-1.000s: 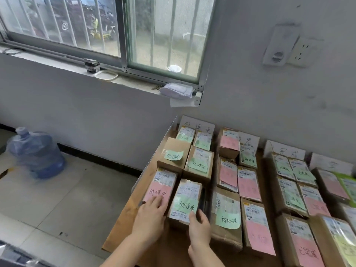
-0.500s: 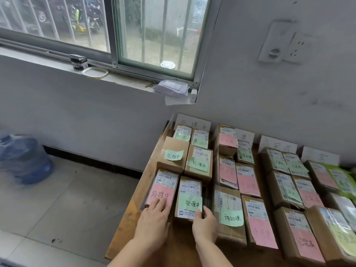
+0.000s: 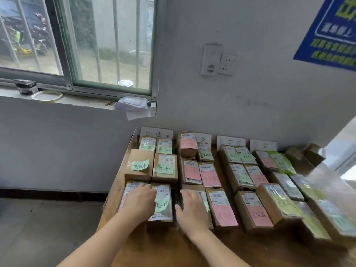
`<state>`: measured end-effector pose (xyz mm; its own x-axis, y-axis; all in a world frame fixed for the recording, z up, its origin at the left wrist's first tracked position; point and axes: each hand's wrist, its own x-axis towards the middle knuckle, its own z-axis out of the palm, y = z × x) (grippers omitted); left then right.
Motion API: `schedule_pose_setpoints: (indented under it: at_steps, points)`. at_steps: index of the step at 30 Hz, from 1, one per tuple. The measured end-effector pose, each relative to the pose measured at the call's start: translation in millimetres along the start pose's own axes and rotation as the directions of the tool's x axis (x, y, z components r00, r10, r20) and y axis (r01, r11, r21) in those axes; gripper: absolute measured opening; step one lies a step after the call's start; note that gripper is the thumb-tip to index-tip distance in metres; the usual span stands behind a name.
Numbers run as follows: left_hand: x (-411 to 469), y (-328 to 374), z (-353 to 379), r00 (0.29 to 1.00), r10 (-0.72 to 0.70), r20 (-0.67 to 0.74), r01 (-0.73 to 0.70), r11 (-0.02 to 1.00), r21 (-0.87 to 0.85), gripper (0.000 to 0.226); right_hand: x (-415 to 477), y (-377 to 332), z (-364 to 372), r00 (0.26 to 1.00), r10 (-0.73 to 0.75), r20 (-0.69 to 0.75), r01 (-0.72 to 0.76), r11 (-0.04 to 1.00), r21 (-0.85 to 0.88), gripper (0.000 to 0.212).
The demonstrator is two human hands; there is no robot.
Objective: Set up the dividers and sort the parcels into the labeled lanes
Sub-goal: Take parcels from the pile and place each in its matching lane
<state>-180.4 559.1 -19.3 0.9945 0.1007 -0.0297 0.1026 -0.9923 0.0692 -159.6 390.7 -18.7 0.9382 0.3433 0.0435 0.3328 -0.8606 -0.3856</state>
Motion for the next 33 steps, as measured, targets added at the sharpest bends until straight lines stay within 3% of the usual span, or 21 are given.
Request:
schedule_pose_setpoints:
  at_steps: [3, 10, 25, 28, 33]
  points:
    - [14.7, 24.2, -15.1, 0.996, 0.09, -0.011, -0.089, 0.995, 0.036, 0.031, 3.8, 28.3, -32.5, 1.0, -0.009, 0.0, 0.009, 0.994, -0.109, 0.046]
    - [43.4, 112.5, -35.9, 0.973, 0.226, -0.044, -0.224, 0.973, 0.053, 0.034, -5.5, 106.2, -104.2, 0.989, 0.142, 0.041, -0.125, 0.951, -0.281, 0.05]
    - [88.1, 374.1, -35.9, 0.922, 0.371, -0.112, -0.378, 0.924, -0.059, 0.039, -47.8, 320.7, -233.0, 0.952, 0.306, 0.01, -0.287, 0.903, -0.32, 0.056]
    - [99.7, 422.7, -34.1, 0.909, 0.403, -0.102, -0.407, 0.913, -0.014, 0.048, -53.2, 363.5, -253.5, 0.949, 0.315, 0.008, -0.297, 0.903, -0.311, 0.052]
    - [127.6, 490.5, -33.2, 0.902, 0.429, -0.048, -0.428, 0.903, 0.031, 0.045, -51.2, 427.6, -277.7, 0.939, 0.342, -0.026, -0.334, 0.893, -0.301, 0.051]
